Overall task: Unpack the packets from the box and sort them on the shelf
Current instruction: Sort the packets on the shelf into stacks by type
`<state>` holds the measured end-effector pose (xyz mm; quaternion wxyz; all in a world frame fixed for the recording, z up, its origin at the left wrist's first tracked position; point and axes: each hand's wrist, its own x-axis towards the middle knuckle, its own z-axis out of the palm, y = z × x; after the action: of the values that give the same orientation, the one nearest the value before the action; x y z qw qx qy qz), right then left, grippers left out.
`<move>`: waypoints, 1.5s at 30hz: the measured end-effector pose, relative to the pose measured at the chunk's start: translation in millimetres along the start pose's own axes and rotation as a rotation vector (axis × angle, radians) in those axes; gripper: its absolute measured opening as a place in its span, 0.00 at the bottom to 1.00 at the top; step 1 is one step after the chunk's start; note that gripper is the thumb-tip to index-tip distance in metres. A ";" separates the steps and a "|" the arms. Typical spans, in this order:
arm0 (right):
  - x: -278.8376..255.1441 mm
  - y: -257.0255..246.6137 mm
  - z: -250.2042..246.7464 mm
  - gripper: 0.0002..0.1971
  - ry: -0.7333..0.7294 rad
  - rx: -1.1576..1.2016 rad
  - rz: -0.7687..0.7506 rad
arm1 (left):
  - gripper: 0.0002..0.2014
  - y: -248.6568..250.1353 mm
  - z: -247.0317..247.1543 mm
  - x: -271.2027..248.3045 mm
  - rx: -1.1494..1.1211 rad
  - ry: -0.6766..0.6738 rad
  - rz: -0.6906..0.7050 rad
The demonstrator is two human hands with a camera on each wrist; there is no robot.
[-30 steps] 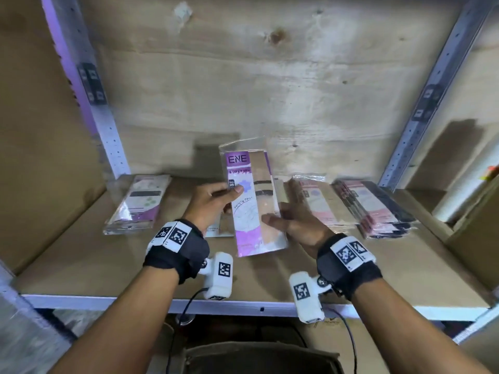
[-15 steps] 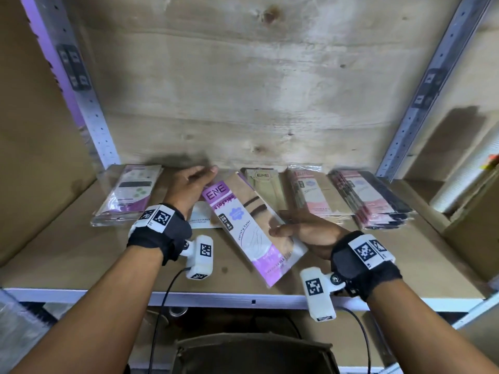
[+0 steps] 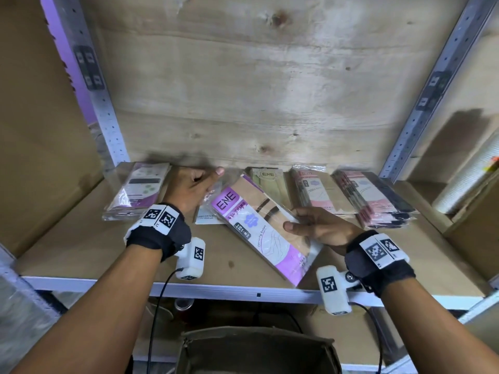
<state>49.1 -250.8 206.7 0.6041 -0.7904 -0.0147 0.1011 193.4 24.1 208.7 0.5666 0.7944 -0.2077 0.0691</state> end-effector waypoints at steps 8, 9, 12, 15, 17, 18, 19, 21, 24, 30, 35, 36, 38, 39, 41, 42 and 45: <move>-3.8 0.6 -0.1 0.08 0.023 -0.086 -0.031 | 0.25 -0.8 4.7 -0.7 -0.143 -0.049 -0.157; -3.4 0.5 0.0 0.10 0.033 -0.087 -0.038 | 0.26 0.1 5.3 -1.0 -0.161 -0.042 -0.184; -4.0 0.4 0.7 0.10 0.051 -0.055 -0.067 | 0.26 2.9 6.7 -0.6 -0.235 -0.037 -0.259; -4.2 1.0 1.0 0.06 0.056 -0.065 -0.081 | 0.26 3.7 8.2 -1.2 -0.283 -0.033 -0.309; -2.4 2.5 -0.3 0.13 0.056 -0.080 -0.091 | 0.26 3.1 9.8 -2.7 -0.330 -0.042 -0.324; -1.4 2.7 -0.4 0.13 0.059 -0.088 -0.092 | 0.25 3.0 10.5 -3.5 -0.353 -0.049 -0.332; -0.3 3.1 -0.6 0.13 0.063 -0.098 -0.087 | 0.24 2.9 11.0 -3.9 -0.374 -0.052 -0.347; 1.6 4.3 -1.2 0.10 0.068 -0.108 -0.073 | 0.22 2.2 11.4 -3.6 -0.401 -0.045 -0.371; 1.7 6.4 -3.1 0.06 0.048 -0.098 -0.040 | 0.24 0.0 12.8 -2.2 -0.339 -0.003 -0.320; -2.9 5.1 -5.7 0.05 0.045 -0.077 -0.005 | 0.31 -4.2 9.0 0.7 -0.278 0.029 -0.356; -0.4 6.3 -4.7 0.11 0.138 0.230 0.037 | 0.39 -3.9 7.8 -6.2 -0.307 -0.156 -0.530; 1.4 5.5 -1.9 0.11 0.170 0.258 0.024 | 0.38 -2.4 9.3 -9.9 -0.297 -0.218 -0.549; 5.8 2.4 5.9 0.12 0.228 0.269 0.009 | 0.34 1.7 14.8 -17.7 -0.281 -0.347 -0.566; 8.7 0.8 10.3 0.11 0.252 0.266 0.005 | 0.32 4.1 18.3 -21.6 -0.287 -0.416 -0.559; 17.1 -4.0 19.0 0.09 0.297 0.244 0.006 | 0.27 8.9 24.0 -28.1 -0.327 -0.539 -0.517; 22.5 -6.1 22.8 0.06 0.315 0.241 0.014 | 0.23 10.5 25.6 -30.0 -0.348 -0.572 -0.486; 42.3 -14.0 36.0 0.05 0.348 0.294 0.023 | 0.16 11.1 23.8 -27.0 -0.384 -0.477 -0.418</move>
<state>85.6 -206.5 205.2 0.7048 -0.6996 0.1138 -0.0290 161.4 5.8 200.7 0.6428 0.6926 -0.1765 -0.2755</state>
